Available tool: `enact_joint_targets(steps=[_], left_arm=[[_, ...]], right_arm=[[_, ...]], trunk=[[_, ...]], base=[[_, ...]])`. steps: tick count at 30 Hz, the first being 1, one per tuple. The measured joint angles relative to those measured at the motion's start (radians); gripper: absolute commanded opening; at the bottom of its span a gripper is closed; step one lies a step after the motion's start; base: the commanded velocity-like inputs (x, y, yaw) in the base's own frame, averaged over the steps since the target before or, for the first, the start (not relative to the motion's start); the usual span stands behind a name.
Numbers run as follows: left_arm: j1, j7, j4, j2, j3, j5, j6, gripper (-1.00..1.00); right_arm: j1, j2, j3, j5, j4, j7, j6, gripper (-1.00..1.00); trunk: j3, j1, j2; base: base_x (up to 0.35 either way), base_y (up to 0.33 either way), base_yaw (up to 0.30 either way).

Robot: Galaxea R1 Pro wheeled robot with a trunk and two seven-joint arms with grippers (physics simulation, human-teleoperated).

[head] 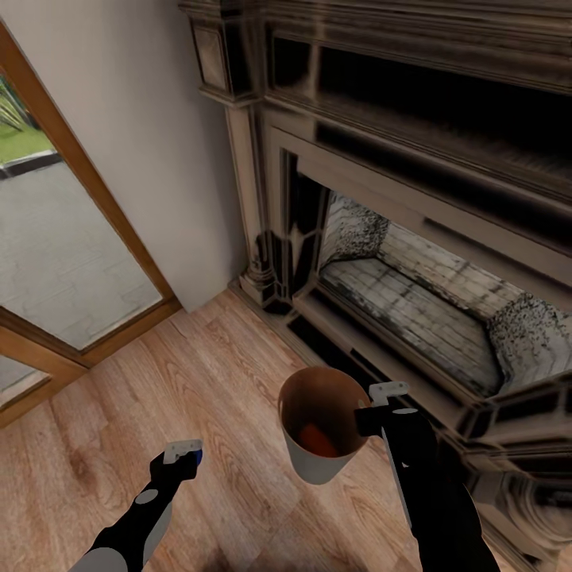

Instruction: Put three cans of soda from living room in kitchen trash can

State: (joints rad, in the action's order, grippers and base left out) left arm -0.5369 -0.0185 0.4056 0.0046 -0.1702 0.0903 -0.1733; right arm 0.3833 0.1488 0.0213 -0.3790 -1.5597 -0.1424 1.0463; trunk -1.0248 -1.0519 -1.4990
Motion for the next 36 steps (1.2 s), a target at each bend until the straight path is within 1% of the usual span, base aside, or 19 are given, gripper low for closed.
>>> enact_joint_targets(steps=[21, 24, 30, 34, 36], left_arm=[[0.000, 0.001, 0.001, 0.000, 0.001, 0.000, 0.000, -1.00], [0.000, 0.003, 0.001, 0.000, 0.000, -0.001, 0.001, -1.00], [0.000, 0.003, 0.002, 0.000, 0.001, 0.000, 0.000, -1.00], [0.000, 0.004, 0.001, 0.000, 0.001, -0.001, 0.000, -1.00], [0.000, 0.004, 0.001, 0.000, 0.001, -0.001, 0.000, -1.00]], right_arm=[[0.000, 0.000, 0.000, 0.003, 0.001, 0.000, 0.000, -1.00], [0.000, 0.000, 0.000, -0.008, 0.001, 0.000, -0.001, -1.00], [0.000, 0.000, 0.000, 0.019, 0.001, 0.000, 0.001, -1.00], [0.000, 0.000, 0.000, -0.008, 0.001, 0.000, -0.001, -1.00], [0.000, 0.000, 0.000, -0.006, 0.001, 0.000, 0.000, -1.00]], trunk=[[0.000, 0.000, 0.000], [0.000, 0.000, 0.000], [0.000, 0.000, 0.000], [0.000, 0.000, 0.000], [0.000, 0.000, 0.000]], base=[[0.000, 0.005, 0.000], [0.000, 0.165, 0.000], [0.000, 0.109, 0.000], [0.000, 0.043, 0.000], [0.000, 0.082, 0.000]])
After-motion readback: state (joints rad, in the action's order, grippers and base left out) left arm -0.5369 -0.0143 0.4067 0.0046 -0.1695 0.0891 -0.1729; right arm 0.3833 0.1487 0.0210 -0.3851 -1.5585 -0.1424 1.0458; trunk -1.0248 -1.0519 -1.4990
